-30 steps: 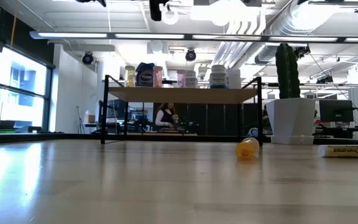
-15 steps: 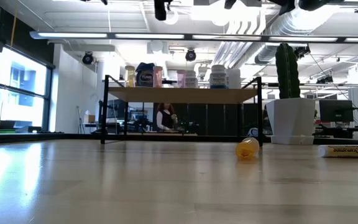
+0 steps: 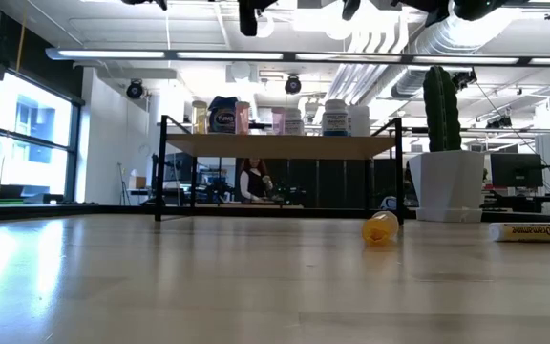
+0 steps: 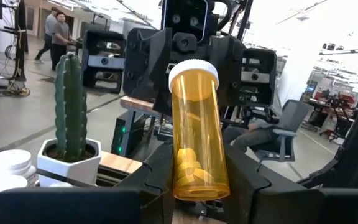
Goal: Pick and place medicine bottles onto shelf by color
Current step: Put the right small orange pill bottle on the shelf
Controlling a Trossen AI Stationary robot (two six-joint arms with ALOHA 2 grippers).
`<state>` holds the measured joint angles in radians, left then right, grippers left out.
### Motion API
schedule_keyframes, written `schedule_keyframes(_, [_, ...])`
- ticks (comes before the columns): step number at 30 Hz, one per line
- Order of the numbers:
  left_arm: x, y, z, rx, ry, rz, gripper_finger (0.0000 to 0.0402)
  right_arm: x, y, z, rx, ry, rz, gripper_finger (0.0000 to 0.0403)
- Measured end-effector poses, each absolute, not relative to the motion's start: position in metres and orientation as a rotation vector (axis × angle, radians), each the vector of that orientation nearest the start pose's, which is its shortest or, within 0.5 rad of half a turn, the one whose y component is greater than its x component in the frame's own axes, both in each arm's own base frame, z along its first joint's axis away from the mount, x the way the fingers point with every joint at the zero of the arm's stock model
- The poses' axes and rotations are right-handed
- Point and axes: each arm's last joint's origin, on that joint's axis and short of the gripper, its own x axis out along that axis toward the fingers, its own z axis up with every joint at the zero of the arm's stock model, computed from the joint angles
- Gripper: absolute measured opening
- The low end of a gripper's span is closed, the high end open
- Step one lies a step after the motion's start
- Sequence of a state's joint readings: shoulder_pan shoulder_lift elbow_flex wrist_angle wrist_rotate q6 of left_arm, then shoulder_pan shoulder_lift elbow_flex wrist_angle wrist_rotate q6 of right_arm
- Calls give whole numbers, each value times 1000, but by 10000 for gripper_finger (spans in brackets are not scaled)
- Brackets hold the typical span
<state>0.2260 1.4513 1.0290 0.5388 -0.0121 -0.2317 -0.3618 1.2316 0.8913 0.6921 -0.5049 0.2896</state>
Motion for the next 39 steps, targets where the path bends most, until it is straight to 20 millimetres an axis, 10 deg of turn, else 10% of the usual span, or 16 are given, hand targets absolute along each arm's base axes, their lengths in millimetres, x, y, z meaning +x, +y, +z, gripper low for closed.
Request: schedule_keyframes(39, [326, 68, 332, -198, -141, 171, 82, 267, -63, 351, 194, -225, 160, 236])
